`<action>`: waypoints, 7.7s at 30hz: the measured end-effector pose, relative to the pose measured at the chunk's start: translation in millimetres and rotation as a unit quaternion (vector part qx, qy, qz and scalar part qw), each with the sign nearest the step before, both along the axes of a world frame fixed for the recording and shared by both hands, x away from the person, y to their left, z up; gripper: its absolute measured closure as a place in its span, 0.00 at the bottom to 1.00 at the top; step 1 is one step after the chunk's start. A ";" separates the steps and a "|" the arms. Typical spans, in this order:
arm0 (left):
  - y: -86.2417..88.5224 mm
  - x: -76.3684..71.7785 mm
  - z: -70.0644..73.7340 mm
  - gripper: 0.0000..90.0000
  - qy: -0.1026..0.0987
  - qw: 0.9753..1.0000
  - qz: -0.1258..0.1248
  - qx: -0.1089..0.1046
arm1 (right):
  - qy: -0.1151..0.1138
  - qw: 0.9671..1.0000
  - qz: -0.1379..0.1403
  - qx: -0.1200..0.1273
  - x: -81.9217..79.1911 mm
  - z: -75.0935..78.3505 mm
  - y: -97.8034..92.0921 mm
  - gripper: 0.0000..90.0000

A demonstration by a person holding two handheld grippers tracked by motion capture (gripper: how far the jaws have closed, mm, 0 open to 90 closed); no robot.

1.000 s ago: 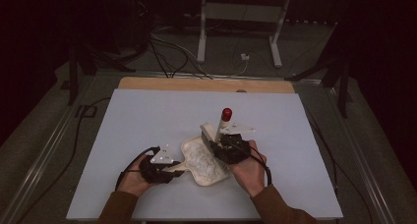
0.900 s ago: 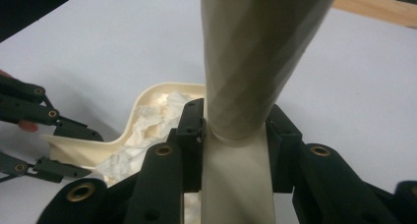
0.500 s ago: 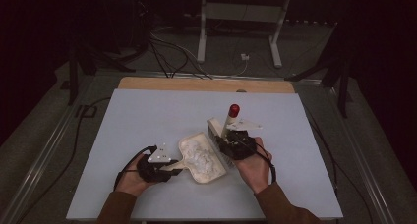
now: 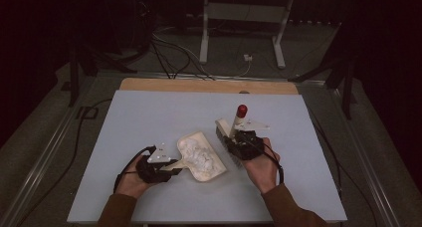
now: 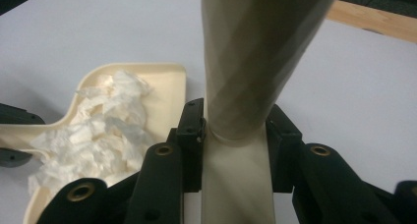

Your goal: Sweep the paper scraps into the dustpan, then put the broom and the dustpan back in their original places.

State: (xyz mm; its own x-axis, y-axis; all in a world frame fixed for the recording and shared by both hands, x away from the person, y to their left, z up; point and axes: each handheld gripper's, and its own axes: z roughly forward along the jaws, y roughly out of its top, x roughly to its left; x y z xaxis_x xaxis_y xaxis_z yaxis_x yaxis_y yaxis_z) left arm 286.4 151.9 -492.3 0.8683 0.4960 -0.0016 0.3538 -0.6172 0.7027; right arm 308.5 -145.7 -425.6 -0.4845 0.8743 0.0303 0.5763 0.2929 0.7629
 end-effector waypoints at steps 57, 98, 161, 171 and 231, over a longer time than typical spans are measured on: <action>31.1 -11.4 6.7 0.74 -0.057 0.964 0.257 -0.037 | 0.011 1.000 0.006 -0.016 11.0 -21.2 -59.7 0.75; 44.4 -18.3 -7.1 0.74 -0.060 0.911 0.406 -0.049 | 0.047 0.978 0.200 -0.026 14.6 -27.9 -146.9 0.74; 47.3 -26.2 -8.5 0.74 -0.075 0.892 0.445 -0.043 | 0.037 0.991 0.115 0.055 -8.5 2.8 -170.8 0.79; 49.0 -28.2 -9.7 0.74 -0.073 0.888 0.452 -0.042 | 0.100 0.978 0.161 0.084 -2.1 0.9 -174.8 0.79; 31.7 -10.1 -31.8 0.74 -0.055 0.878 0.475 0.003 | 0.091 0.995 -0.026 -0.043 57.1 -67.2 -127.6 0.49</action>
State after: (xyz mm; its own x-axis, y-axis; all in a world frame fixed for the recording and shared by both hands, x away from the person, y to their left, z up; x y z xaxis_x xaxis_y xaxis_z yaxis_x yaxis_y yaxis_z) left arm 276.3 183.5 -524.1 0.0582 0.9964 0.0620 0.6421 -0.0849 0.7619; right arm 365.7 -273.3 -492.8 -0.4310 0.9016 0.0366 0.7191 0.3187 0.6175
